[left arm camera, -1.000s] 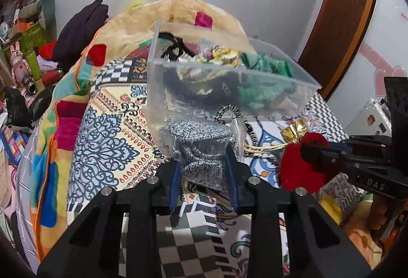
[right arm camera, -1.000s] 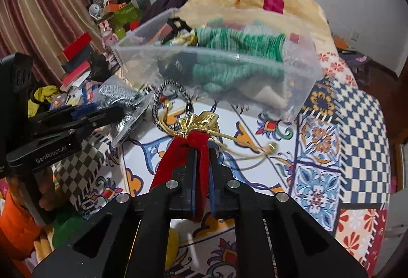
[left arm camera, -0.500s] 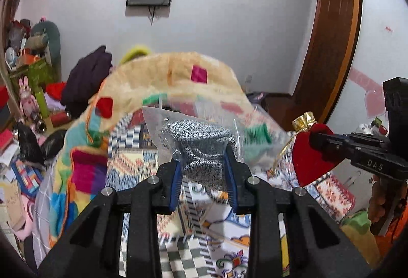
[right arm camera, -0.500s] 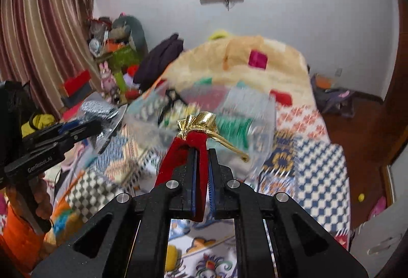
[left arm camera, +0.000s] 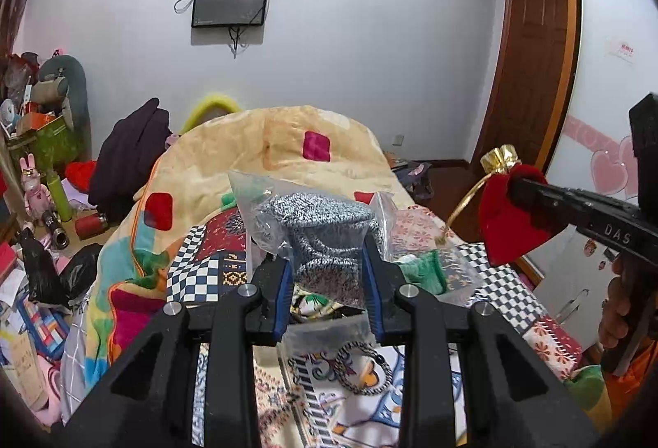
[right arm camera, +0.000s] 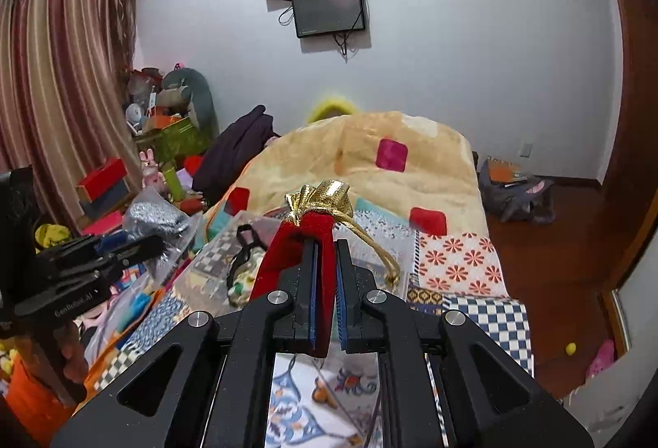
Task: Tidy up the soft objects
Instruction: 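Carry the silver bag into the box with the left tool while the right tool drops the red pouch in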
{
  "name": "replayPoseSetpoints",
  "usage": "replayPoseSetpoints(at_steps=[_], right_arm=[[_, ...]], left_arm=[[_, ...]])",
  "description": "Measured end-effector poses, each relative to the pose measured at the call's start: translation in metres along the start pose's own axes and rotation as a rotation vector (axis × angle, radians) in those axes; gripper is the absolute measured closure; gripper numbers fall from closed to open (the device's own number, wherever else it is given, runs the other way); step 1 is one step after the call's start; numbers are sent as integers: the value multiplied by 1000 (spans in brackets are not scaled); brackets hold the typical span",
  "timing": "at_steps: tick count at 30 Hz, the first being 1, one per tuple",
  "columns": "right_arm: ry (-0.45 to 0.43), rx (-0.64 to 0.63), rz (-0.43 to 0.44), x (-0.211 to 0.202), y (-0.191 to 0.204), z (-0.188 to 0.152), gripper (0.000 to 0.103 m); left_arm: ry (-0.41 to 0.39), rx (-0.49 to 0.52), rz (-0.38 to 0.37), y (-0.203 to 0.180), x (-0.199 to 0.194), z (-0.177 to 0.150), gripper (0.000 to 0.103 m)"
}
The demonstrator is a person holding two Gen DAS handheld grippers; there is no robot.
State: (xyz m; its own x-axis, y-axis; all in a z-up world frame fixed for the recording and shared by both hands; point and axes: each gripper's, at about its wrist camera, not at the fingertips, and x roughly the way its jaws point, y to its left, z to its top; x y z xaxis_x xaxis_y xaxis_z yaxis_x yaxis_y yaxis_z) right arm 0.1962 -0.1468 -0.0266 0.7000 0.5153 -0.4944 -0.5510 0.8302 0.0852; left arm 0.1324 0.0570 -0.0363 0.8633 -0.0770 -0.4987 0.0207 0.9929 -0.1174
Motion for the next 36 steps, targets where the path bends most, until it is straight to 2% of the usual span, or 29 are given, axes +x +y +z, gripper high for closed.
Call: replayPoseSetpoints(at_steps=[6,15,25,26,28,30,36], right_arm=[[29,-7,-5,28,-2,-4,96],[143,1,-10,69,-13,-28,96],[222,-21,-41,88,-12,-38,94],[225,-22,-45,89,-12,-38,92],[232,-22,-47,89,-12,-38,80],[229,-24,-50,88,-11,-38,59],[179,-56,-81,73,-5,-31,34]], left_arm=[[57,14,6,1,37,-5,73],[153,15,5,2,89,-25,73],[178,18,13,-4,105,-34,70],[178,18,15,-4,104,-33,69],[174,12,12,-4,101,-33,65],[170,7,10,-3,96,-32,58],[139,14,31,-5,73,-24,45]])
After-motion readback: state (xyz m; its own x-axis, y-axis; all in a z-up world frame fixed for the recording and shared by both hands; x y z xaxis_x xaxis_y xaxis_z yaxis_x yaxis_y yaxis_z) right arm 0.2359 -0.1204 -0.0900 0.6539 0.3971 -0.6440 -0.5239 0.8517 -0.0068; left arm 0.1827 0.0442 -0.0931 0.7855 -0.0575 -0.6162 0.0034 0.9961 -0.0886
